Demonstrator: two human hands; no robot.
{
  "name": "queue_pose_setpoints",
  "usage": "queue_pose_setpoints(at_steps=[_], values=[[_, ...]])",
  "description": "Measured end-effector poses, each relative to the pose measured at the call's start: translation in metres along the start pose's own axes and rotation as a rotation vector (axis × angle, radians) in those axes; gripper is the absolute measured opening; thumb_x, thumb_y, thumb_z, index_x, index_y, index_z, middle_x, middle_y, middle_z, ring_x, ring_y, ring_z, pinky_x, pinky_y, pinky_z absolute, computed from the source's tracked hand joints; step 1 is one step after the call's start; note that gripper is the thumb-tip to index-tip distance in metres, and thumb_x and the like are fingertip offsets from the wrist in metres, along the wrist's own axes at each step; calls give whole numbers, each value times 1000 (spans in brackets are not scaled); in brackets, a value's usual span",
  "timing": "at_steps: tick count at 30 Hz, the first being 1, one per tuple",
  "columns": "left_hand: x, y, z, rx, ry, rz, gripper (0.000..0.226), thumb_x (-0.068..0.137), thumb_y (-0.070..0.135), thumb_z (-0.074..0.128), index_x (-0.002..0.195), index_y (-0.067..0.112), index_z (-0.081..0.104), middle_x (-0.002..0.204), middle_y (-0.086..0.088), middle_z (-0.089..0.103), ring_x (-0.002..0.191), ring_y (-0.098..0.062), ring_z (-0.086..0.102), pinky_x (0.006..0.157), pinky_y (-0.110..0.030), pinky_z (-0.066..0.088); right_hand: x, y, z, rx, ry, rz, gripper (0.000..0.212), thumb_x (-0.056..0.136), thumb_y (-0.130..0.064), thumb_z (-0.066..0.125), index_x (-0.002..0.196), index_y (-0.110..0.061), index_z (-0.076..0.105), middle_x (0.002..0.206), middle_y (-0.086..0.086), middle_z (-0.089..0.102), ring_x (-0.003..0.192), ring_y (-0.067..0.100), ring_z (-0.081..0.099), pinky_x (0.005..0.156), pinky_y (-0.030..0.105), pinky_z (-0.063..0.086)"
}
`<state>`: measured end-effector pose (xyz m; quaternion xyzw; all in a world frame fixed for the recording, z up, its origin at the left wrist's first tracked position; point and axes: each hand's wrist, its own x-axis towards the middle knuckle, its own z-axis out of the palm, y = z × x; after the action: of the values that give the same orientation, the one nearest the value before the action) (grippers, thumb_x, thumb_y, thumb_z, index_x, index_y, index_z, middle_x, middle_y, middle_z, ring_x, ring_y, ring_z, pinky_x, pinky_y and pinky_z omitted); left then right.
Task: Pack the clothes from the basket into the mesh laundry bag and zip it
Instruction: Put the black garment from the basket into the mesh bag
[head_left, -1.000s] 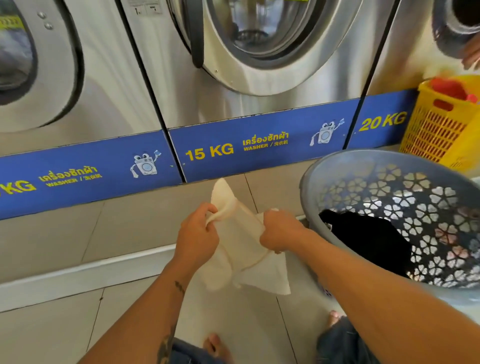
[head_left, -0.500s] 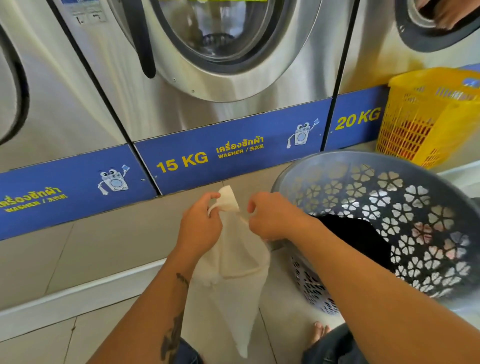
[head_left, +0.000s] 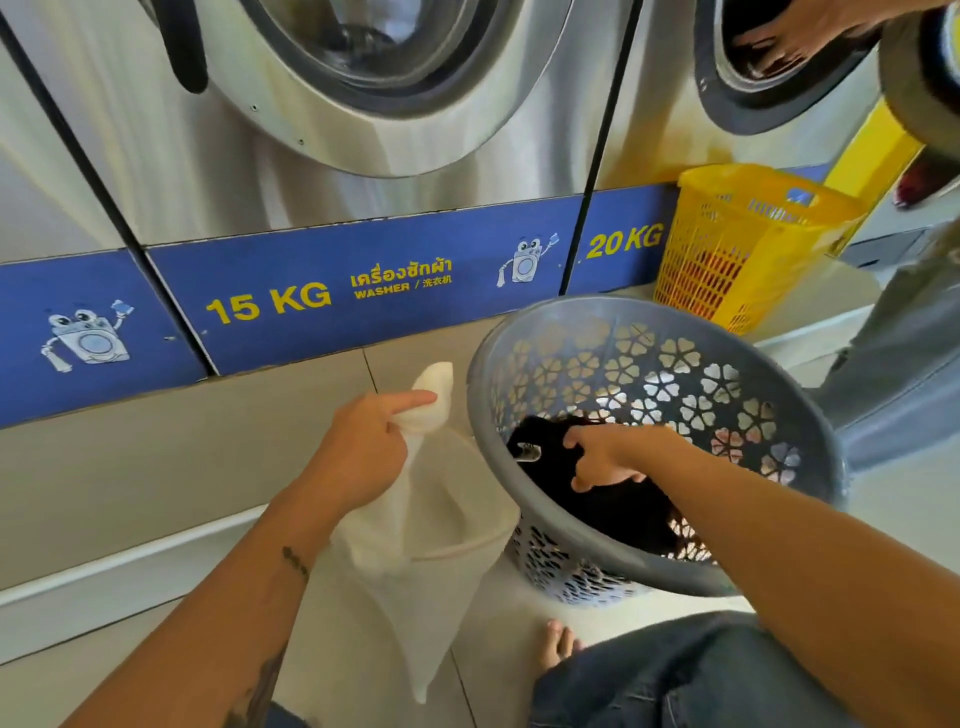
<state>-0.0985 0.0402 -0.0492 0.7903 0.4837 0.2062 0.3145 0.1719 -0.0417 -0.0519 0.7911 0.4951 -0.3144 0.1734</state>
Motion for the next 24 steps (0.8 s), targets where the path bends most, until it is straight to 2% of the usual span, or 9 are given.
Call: queue_pose_setpoints(at_steps=[3,5,8,11,13,15,17,21,24], values=[[1,-1,-1,-19,-20,25,66,87,-7,35,129,37,60,121,-7,56,106,-28,56,89,-32,46,28,1,4,-147,20,26,89,84,-34,70,157,-26,21,152,11,43,130,34,49,98,38,47],[2,2,-3,-38,-39,44,67,87,-8,34,126,39,62,107,-4,52,97,-25,54,82,-27,43,44,-4,1,-168,8,36,95,82,-33,73,158,-28,17,152,11,42,131,34,49,99,39,47],[7,7,-9,-84,-42,70,65,85,-9,33,103,40,71,92,1,47,81,-17,49,66,-18,35,67,-9,6,-215,-29,47,113,75,-41,79,159,-36,2,159,16,30,137,39,42,107,45,43],[12,14,-11,-75,-16,98,59,84,-9,32,86,33,74,95,-1,49,79,-15,48,64,-20,34,91,-9,38,-271,-115,52,130,67,-57,81,154,-45,-16,162,23,12,141,47,34,107,51,38],[16,16,-11,-52,13,97,52,85,-6,34,90,28,74,97,0,48,80,-15,47,69,-23,35,101,-10,63,-298,-181,33,120,77,-55,75,157,-36,-12,157,25,23,136,45,42,104,47,41],[22,16,-10,-22,15,77,45,86,-1,38,102,23,73,102,1,47,86,-17,48,75,-27,39,103,-15,76,-253,-205,16,83,97,-37,59,159,-16,9,150,21,41,131,37,51,104,40,43],[28,17,-8,32,-18,56,44,85,3,43,116,21,69,108,2,45,95,-20,51,86,-34,44,100,-23,76,-244,-174,3,61,104,-27,47,155,-8,20,148,16,47,133,32,51,107,37,43],[30,22,-1,75,-138,19,55,82,1,48,134,18,55,112,5,39,98,-22,51,90,-39,47,89,-33,62,-360,-55,-70,41,100,-27,50,135,-6,49,135,14,57,124,33,58,99,42,49],[24,18,1,82,-214,-2,63,83,0,50,142,21,45,120,7,38,106,-21,49,93,-35,46,85,-34,54,-452,24,-108,40,94,-33,51,127,-10,56,126,11,62,117,34,62,91,42,51]])
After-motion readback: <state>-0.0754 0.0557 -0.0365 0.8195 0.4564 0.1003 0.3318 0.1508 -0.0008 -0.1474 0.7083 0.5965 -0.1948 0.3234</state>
